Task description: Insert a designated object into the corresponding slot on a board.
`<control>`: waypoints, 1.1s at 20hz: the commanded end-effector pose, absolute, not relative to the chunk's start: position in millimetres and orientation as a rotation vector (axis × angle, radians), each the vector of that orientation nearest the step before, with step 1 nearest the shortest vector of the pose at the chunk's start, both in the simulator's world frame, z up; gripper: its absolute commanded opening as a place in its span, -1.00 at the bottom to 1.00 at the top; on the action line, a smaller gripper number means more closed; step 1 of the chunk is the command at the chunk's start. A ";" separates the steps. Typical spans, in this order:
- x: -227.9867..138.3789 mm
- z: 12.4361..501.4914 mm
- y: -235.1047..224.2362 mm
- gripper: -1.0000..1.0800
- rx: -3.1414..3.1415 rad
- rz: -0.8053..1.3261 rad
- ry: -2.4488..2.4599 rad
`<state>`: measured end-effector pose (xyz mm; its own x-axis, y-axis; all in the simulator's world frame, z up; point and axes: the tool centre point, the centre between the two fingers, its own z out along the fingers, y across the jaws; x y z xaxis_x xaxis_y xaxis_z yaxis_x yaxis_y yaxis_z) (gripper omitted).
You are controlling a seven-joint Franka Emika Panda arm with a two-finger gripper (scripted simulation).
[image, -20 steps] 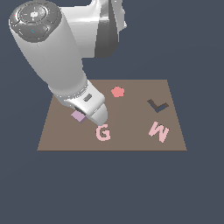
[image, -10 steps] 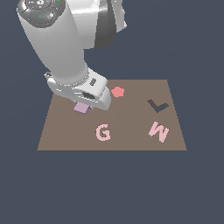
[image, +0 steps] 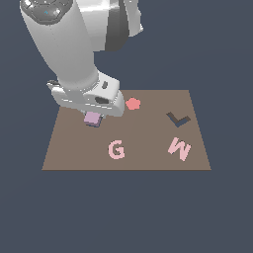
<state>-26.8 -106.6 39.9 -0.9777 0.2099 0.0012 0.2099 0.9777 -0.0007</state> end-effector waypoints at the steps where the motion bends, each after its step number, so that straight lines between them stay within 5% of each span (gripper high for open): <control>1: -27.9 40.2 -107.1 -1.00 -0.310 0.001 -3.126; 15: -27.3 30.1 -107.1 -1.00 -0.317 0.001 -3.125; 16: -27.3 30.1 -107.1 0.92 -0.317 0.001 -3.125; 22: -27.3 30.1 -107.1 0.92 -0.317 0.001 -3.125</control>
